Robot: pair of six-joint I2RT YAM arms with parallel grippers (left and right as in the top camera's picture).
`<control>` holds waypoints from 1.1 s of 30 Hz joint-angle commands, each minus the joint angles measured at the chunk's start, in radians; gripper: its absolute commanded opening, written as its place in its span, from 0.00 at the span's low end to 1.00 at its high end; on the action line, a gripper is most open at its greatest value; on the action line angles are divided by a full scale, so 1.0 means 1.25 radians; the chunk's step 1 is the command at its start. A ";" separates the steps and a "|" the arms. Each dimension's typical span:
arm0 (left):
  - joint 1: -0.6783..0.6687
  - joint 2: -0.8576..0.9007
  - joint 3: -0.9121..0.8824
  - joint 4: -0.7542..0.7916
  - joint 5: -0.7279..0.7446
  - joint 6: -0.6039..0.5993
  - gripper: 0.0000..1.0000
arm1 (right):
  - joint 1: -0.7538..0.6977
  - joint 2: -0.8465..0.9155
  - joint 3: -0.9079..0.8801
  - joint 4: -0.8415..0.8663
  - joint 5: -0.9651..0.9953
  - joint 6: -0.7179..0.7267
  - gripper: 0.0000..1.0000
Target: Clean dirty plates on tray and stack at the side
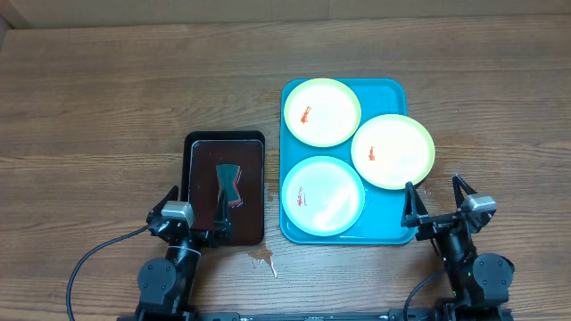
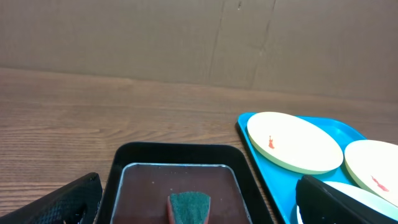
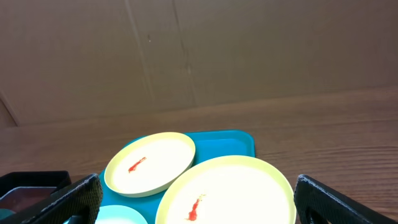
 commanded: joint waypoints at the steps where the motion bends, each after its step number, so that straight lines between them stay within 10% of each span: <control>1: -0.001 -0.007 -0.003 -0.002 -0.002 0.015 1.00 | 0.004 -0.006 -0.008 0.003 0.005 -0.001 1.00; 16: -0.002 -0.007 0.055 0.125 0.088 -0.030 1.00 | 0.004 -0.006 0.029 0.032 -0.116 -0.001 1.00; 33: -0.002 0.475 0.698 -0.387 0.070 0.019 1.00 | 0.004 0.329 0.559 -0.333 -0.175 -0.001 1.00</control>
